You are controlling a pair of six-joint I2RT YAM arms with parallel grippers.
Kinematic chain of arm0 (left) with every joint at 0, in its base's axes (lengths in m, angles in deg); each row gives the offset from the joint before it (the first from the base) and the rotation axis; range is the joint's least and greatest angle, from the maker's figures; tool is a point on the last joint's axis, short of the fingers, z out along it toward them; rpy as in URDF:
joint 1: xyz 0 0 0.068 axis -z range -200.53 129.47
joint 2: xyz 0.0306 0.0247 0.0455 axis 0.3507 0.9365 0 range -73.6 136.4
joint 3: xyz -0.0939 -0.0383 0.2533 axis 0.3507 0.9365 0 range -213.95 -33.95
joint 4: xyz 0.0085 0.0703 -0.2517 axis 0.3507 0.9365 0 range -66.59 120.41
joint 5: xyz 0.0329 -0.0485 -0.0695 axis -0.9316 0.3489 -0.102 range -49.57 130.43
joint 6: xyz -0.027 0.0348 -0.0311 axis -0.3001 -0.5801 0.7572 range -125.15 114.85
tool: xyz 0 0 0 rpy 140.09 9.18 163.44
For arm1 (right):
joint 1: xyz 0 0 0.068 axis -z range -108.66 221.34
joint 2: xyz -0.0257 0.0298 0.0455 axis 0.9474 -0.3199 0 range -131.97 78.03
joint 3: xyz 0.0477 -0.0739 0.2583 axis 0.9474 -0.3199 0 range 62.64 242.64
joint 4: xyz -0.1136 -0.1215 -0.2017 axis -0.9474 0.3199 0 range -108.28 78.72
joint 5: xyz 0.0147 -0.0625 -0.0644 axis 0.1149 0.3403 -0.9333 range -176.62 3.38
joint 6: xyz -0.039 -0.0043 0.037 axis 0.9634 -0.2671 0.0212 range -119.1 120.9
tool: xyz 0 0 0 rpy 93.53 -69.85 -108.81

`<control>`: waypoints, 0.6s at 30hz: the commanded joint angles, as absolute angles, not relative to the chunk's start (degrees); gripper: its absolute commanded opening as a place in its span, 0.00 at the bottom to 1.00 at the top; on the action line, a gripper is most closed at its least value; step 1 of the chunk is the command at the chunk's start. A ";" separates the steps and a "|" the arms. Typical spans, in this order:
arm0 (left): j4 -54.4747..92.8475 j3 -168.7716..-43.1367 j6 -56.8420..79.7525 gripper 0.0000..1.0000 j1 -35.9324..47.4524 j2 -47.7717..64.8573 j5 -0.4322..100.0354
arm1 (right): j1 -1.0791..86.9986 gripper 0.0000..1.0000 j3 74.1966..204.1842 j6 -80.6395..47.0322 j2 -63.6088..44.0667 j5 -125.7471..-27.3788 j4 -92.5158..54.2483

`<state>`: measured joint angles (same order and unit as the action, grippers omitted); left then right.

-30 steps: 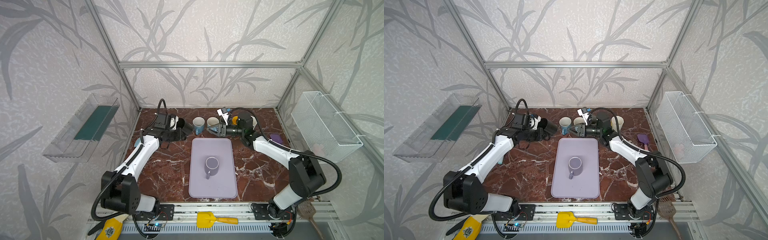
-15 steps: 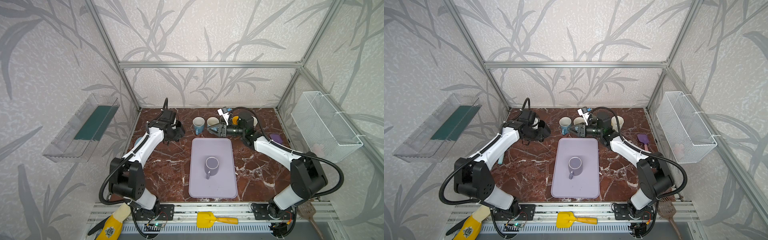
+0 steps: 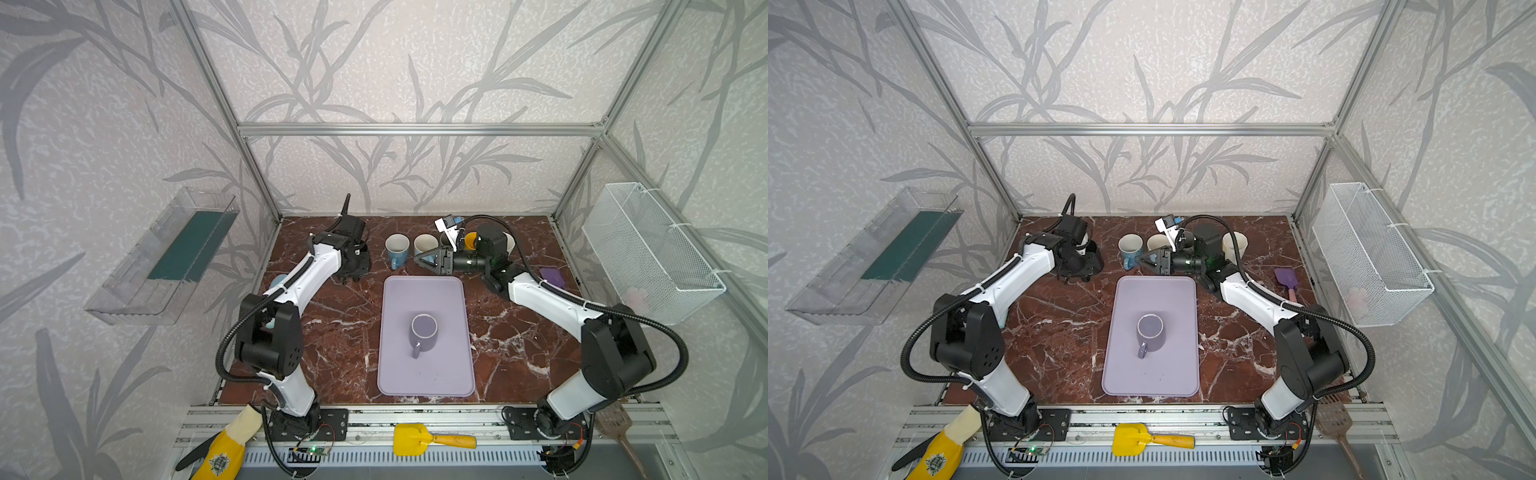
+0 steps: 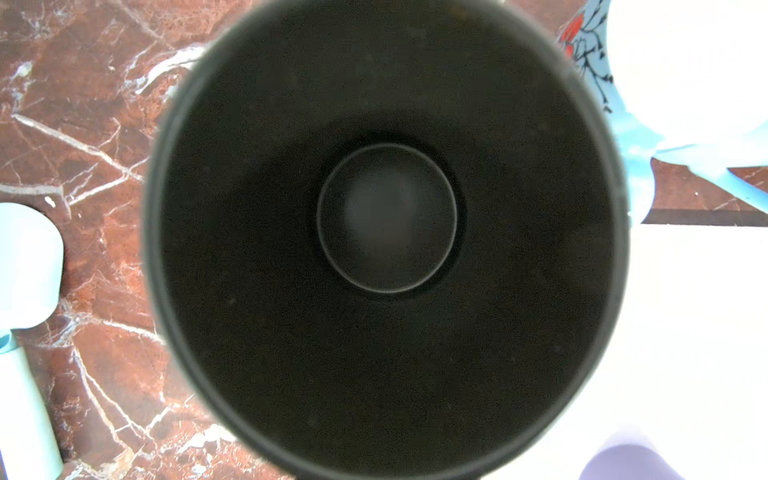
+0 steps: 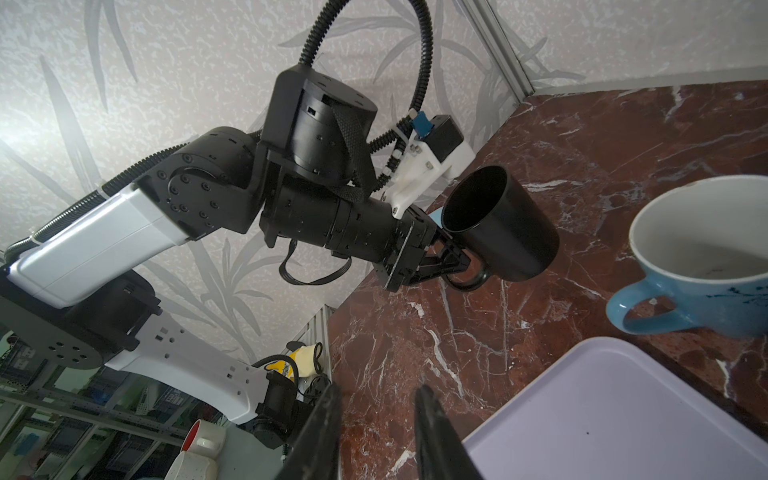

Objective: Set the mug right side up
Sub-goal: 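Carry the black mug with the left gripper toward the mug row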

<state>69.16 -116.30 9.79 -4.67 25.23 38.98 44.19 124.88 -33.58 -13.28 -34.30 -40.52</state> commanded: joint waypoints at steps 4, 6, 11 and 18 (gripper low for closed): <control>67.94 -122.41 9.60 0.00 -3.87 27.98 36.57 | 44.36 0.31 123.97 -30.88 -9.80 -35.22 -37.74; 68.14 -123.65 9.62 0.00 -3.58 29.38 36.23 | 44.38 0.31 123.83 -30.42 -9.52 -35.45 -37.20; 69.02 -126.59 9.80 0.00 -3.15 32.75 35.16 | 44.45 0.31 123.88 -29.52 -9.17 -36.09 -35.95; 70.00 -129.40 9.18 0.00 -3.13 36.70 34.80 | 44.76 0.31 123.51 -28.99 -9.06 -36.42 -35.40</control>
<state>70.08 -126.51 9.81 -3.32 36.61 36.99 44.32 124.29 -30.26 -10.83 -36.16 -35.95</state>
